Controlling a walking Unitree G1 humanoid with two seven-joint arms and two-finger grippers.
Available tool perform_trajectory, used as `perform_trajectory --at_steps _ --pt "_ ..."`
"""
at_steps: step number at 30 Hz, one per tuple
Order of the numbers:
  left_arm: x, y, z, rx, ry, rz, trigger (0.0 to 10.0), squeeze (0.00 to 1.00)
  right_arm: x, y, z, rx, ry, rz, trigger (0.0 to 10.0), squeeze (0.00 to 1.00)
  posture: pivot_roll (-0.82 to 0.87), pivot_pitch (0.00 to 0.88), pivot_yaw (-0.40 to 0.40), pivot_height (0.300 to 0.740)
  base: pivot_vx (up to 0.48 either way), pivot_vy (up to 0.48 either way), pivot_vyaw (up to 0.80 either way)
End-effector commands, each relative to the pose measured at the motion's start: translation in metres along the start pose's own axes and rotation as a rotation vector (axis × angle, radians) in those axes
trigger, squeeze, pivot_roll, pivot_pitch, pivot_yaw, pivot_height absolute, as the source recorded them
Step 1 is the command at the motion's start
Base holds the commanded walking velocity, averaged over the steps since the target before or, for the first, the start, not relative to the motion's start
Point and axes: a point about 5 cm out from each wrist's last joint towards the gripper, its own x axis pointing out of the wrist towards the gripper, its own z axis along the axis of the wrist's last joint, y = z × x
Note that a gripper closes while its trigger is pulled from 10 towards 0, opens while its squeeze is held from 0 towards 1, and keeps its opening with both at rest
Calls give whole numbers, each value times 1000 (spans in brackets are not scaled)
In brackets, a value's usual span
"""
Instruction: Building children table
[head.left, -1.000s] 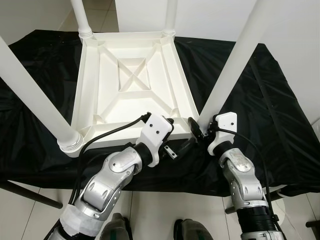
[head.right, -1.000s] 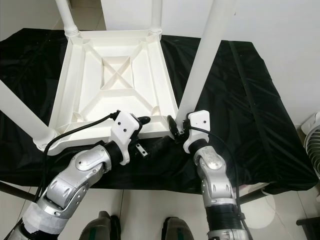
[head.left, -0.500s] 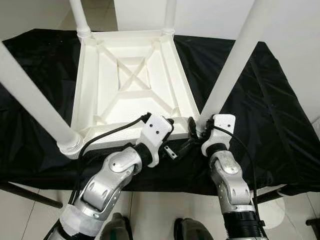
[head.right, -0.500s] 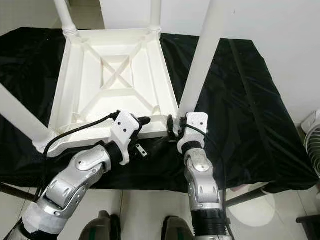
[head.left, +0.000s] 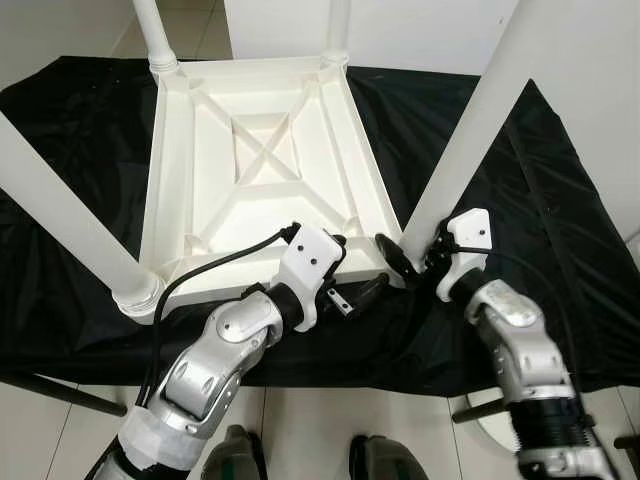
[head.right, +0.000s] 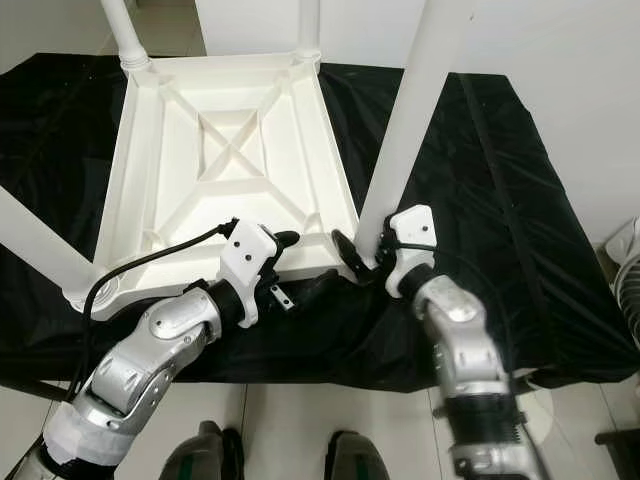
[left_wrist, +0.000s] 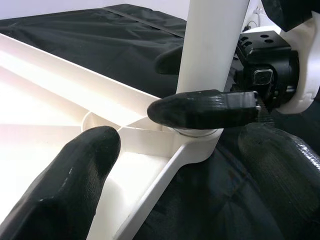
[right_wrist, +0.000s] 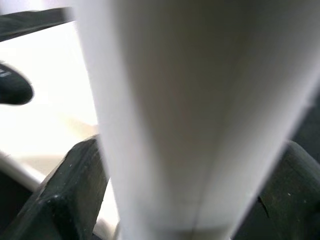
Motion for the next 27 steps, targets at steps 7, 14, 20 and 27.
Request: perform_trajectory --at_steps 7,14,20,27 --pt "-1 -2 2 5 8 -46 10000 0 6 4 -12 -7 43 140 0 0 -41 105 34 740 0 0 0" --pt "-3 -2 2 3 10 -41 10000 0 -3 4 -22 25 73 157 0 0 -36 112 35 740 0 0 0" --pt "-4 -3 2 -2 11 -44 10000 0 -8 -2 -26 60 46 17 0 0 -39 119 35 740 0 0 0" --pt "-4 -2 3 -4 13 -44 10000 0 -6 0 -28 130 50 -218 0 0 -40 134 33 740 0 0 0"
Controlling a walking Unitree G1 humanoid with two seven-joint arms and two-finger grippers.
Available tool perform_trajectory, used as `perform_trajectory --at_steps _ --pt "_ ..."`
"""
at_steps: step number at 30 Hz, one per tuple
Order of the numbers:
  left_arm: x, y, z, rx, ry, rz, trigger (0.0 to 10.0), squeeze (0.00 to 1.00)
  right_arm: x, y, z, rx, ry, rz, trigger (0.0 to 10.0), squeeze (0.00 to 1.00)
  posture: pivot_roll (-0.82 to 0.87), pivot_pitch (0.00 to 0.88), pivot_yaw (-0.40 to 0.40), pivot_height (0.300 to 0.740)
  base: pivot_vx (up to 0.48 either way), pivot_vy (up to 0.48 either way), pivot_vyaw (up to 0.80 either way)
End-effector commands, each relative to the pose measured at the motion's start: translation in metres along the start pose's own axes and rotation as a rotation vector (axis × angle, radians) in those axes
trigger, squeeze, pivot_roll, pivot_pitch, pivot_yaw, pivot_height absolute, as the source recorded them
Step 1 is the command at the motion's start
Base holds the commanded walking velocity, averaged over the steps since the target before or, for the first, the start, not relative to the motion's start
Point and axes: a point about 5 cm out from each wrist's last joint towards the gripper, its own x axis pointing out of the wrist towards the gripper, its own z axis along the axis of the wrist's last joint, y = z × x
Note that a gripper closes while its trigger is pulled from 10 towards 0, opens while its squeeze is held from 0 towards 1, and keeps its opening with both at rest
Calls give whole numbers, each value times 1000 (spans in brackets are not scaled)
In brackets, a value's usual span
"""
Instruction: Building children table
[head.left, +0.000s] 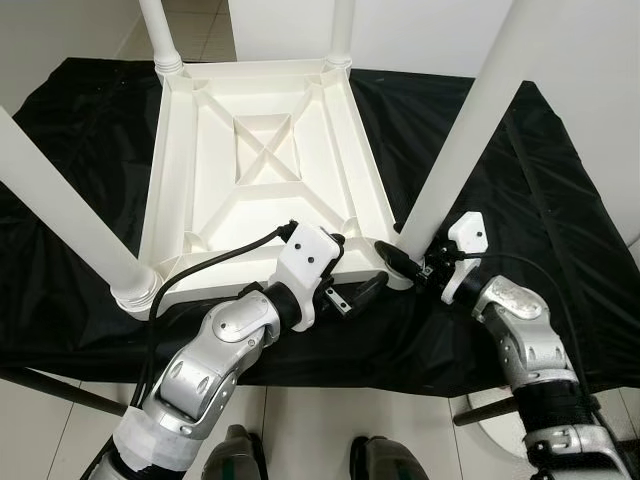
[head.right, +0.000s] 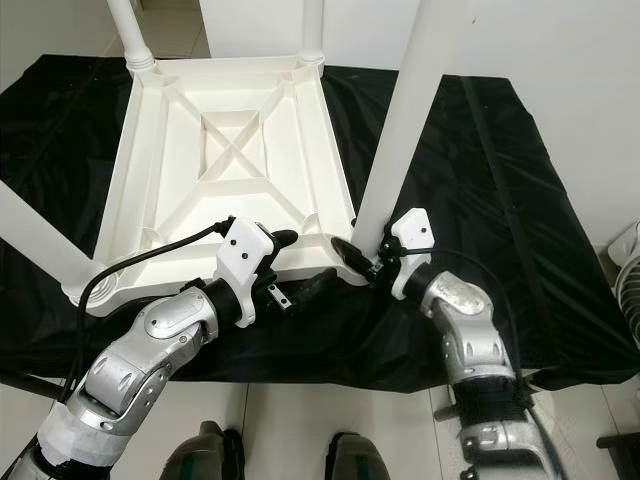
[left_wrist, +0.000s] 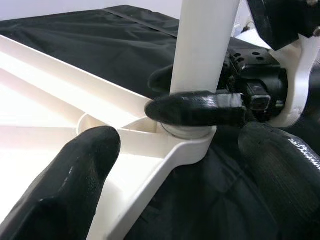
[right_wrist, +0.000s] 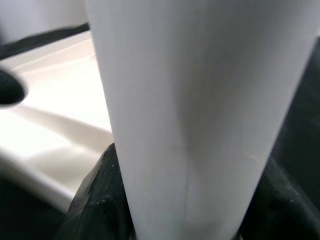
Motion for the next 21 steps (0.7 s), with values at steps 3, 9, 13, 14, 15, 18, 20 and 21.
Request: perform_trajectory --at_steps 3,9,13,14,15,18,20,21 --pt "-1 -2 -1 -2 14 -36 10000 0 -8 0 -12 55 82 -262 0 0 -46 135 35 740 0 0 0" --pt "0 -4 -1 -10 13 -46 10000 0 -12 14 -5 -17 73 -538 0 0 -58 151 38 740 0 0 0" --pt "1 -4 -1 -13 13 -49 10000 0 -9 25 -5 32 71 -638 0 0 -58 156 37 740 0 0 0" --pt "1 -4 0 -13 13 -48 10000 0 -8 28 -4 39 74 -645 0 0 -57 156 37 740 0 0 0" --pt "1 -4 0 -13 13 -48 10000 0 -8 28 -4 39 74 -645 0 0 -57 156 37 740 0 0 0" --pt "1 -3 1 -18 12 -44 10000 0 -5 39 -1 85 68 -625 0 0 -57 157 35 740 0 0 0" --pt "1 -3 0 -18 14 -45 10000 0 -5 40 0 102 52 -601 10000 0 -62 155 33 740 0 0 0" --pt "1 -4 -1 -18 17 -48 10000 0 -5 39 3 116 25 -567 10000 1000 -64 153 33 740 0 0 0"
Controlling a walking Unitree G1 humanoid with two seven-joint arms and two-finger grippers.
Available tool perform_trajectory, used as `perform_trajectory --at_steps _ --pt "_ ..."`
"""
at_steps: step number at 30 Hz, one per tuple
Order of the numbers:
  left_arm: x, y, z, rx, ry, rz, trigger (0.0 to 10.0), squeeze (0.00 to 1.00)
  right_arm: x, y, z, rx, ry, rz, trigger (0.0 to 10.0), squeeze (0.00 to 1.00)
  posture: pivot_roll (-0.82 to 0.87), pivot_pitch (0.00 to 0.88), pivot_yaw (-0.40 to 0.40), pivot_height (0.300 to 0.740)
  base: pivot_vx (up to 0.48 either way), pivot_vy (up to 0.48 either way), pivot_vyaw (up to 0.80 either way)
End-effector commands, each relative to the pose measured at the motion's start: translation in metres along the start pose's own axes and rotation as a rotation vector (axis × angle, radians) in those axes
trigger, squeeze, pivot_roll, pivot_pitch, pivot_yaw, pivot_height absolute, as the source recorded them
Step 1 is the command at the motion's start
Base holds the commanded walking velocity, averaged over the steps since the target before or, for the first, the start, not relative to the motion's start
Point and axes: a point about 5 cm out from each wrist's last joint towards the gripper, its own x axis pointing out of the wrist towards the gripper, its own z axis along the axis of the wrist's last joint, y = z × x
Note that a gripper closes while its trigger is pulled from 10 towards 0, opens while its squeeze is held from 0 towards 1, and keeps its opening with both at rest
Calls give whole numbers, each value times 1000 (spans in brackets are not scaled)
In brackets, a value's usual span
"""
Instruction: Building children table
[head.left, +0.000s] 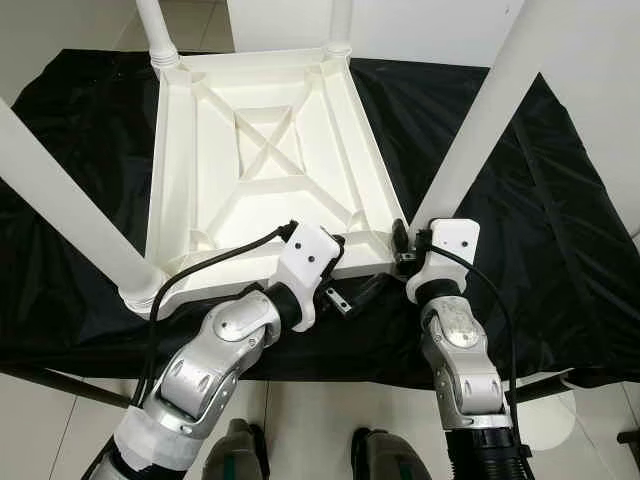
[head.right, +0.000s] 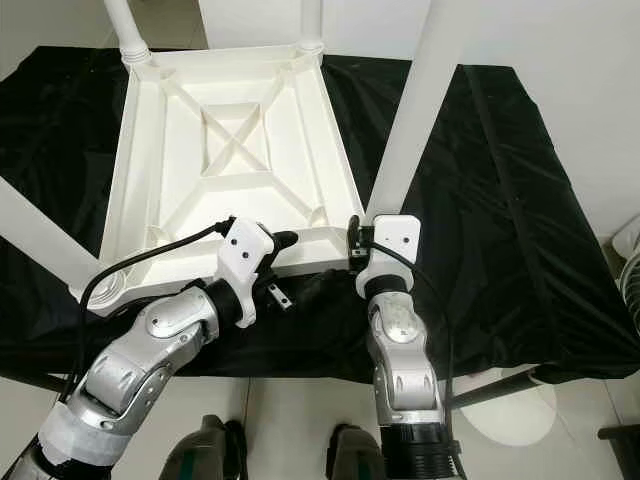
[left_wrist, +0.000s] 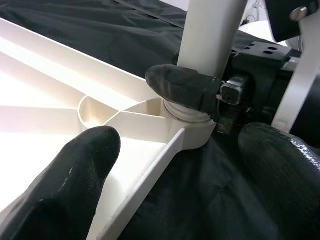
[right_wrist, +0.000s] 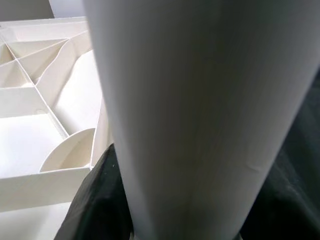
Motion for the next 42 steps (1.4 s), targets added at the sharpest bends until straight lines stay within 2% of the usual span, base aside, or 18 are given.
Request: perform_trajectory --at_steps 1,4,6,11,12,13,14,18,20,25,30,31,32,33,36,37,38,42 --pt "0 -3 -1 -1 10 -44 10000 0 -4 -4 -14 45 63 1 10000 1000 -66 150 30 740 0 0 0" --pt "0 -3 -1 -3 9 -44 10000 0 -3 -7 -13 42 60 7 10000 1000 -66 150 30 740 0 0 0" --pt "2 -5 -1 -6 3 -45 10000 0 -1 -12 -13 29 54 100 10000 1000 -69 140 25 740 0 0 0" --pt "2 -5 -1 -10 2 -45 10000 0 2 -22 -12 -6 57 168 10000 1000 -70 137 24 740 0 0 0" --pt "2 -6 -2 -11 4 -46 10000 0 3 -25 -13 -21 73 222 10000 1000 -72 130 25 740 0 0 0" --pt "2 -6 -2 -13 7 -46 10000 0 4 -29 -14 -57 84 296 10000 439 -71 128 23 740 0 0 0" --pt "2 -5 -2 -13 8 -46 10000 0 4 -30 -14 -77 85 358 10000 0 -71 128 23 740 0 0 0" --pt "2 -4 -2 -24 12 -41 10000 0 7 -34 -9 -121 68 540 10000 0 -67 122 19 740 0 0 0" --pt "2 -4 -2 -24 12 -41 10000 0 7 -34 -9 -121 68 540 10000 0 -67 122 19 740 0 0 0" --pt "1 -6 -3 -23 14 -44 10000 0 15 -29 -4 -167 40 716 10000 0 -63 118 19 740 0 0 0" --pt "0 -6 -4 -20 19 -47 10000 0 17 -26 -4 -168 45 782 10000 0 -56 116 21 740 0 0 0" --pt "-1 -6 -4 -22 21 -47 10000 0 19 -26 -4 -185 42 835 9020 0 -48 114 20 740 0 0 0" --pt "-1 -6 -4 -22 21 -47 10000 0 19 -26 -4 -185 42 835 9020 0 -48 114 20 740 0 0 0" --pt "-1 -6 -3 -23 21 -47 10000 0 21 -27 -4 -193 40 851 3961 0 -46 113 20 740 0 0 0" --pt "-1 -6 -3 -23 22 -47 10000 0 22 -28 -4 -199 39 861 3961 0 -46 113 20 740 0 0 0" --pt "-2 -6 -3 -23 23 -47 10000 0 23 -30 -4 -211 36 868 1529 0 -45 112 19 740 0 0 0" --pt "-2 -6 -4 -25 24 -48 10000 0 25 -32 -4 -219 34 870 0 0 -44 112 19 740 0 0 0" --pt "-3 -8 -4 -29 26 -52 10000 0 25 -37 -3 -226 28 882 0 0 -44 111 19 740 0 0 0"
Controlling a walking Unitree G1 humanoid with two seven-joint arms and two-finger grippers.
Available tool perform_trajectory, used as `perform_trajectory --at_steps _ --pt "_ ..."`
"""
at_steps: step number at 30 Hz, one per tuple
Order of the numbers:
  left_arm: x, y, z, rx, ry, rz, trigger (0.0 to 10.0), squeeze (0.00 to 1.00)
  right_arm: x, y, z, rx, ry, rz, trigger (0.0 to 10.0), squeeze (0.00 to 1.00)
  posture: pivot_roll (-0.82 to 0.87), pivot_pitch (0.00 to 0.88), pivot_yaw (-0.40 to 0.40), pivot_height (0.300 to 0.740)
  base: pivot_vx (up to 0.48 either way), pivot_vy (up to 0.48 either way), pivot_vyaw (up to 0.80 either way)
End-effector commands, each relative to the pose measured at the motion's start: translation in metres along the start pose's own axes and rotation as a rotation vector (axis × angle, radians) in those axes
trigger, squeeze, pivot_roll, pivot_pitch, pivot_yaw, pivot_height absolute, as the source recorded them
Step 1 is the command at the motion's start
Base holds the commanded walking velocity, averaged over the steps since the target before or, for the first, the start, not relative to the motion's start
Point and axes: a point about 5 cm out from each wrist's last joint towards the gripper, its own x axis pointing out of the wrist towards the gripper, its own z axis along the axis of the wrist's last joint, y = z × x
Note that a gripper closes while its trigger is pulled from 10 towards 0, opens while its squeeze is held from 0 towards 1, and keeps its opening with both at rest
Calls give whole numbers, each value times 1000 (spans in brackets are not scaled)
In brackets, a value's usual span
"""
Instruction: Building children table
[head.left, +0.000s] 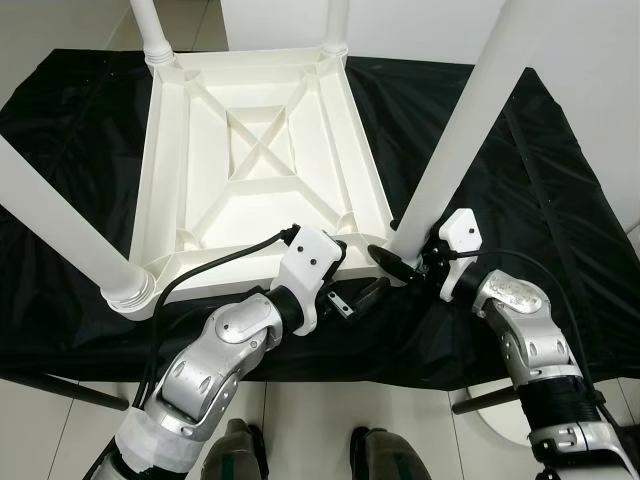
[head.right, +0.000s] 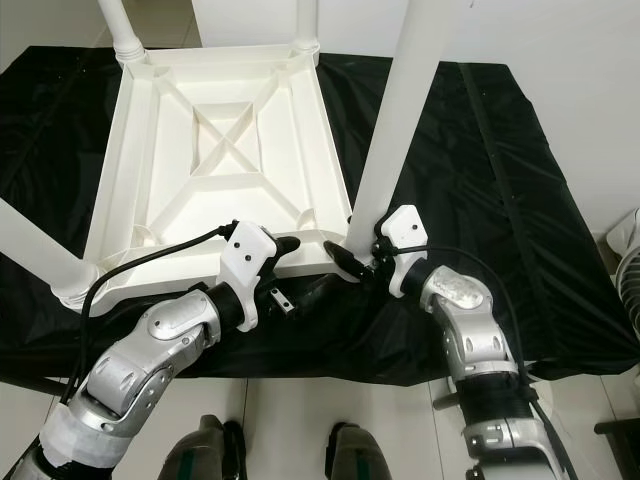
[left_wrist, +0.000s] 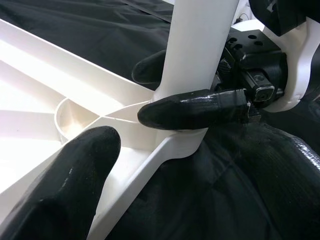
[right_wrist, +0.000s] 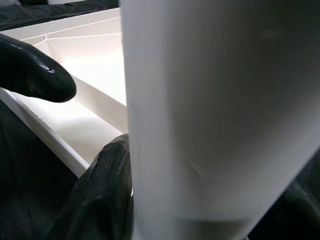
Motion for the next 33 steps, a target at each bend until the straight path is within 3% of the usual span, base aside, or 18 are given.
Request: perform_trajectory --at_steps 1,9,10,15,18,20,22,26,30,31,32,33 --pt "-3 -4 -2 -3 11 -38 10000 0 -1 0 -2 4 7 24 0 0 -44 111 19 740 0 0 0" --pt "-3 -5 -2 -6 13 -40 10000 0 -5 -1 -6 2 15 -25 0 0 -44 108 13 740 0 0 0" --pt "-3 -6 -2 -8 13 -40 10000 0 -6 -3 -9 16 21 -127 0 0 -45 106 8 740 0 0 0" --pt "-3 -6 -3 -9 14 -40 10000 0 -6 -3 -10 22 21 -177 0 0 -45 106 8 740 0 0 0" --pt "-3 -7 -3 -12 15 -40 10000 0 -4 7 -15 120 70 -521 0 0 -51 106 3 740 0 0 0" --pt "-3 -7 -3 -12 15 -40 10000 0 -4 7 -15 120 70 -521 0 0 -51 106 3 740 0 0 0" --pt "-2 -6 -3 -13 14 -41 10000 0 -3 14 -14 160 74 -679 0 0 -61 108 8 740 0 0 0" --pt "-2 -5 -3 -11 13 -42 10000 0 1 24 -11 198 63 -789 0 0 -69 110 13 740 0 0 0" --pt "-1 -6 -3 -12 12 -51 10000 0 6 33 -6 221 30 -801 0 0 -73 114 22 740 0 0 0" --pt "-1 -6 -3 -13 12 -55 10000 0 7 36 -4 226 17 -793 980 0 -75 116 24 740 0 0 0" --pt "-2 -6 -3 -14 14 -59 10000 0 5 35 -4 225 16 -788 10000 71 -77 118 24 740 0 0 0" --pt "-2 -6 -3 -14 14 -59 10000 0 5 35 -4 225 16 -788 10000 71 -77 118 24 740 0 0 0"
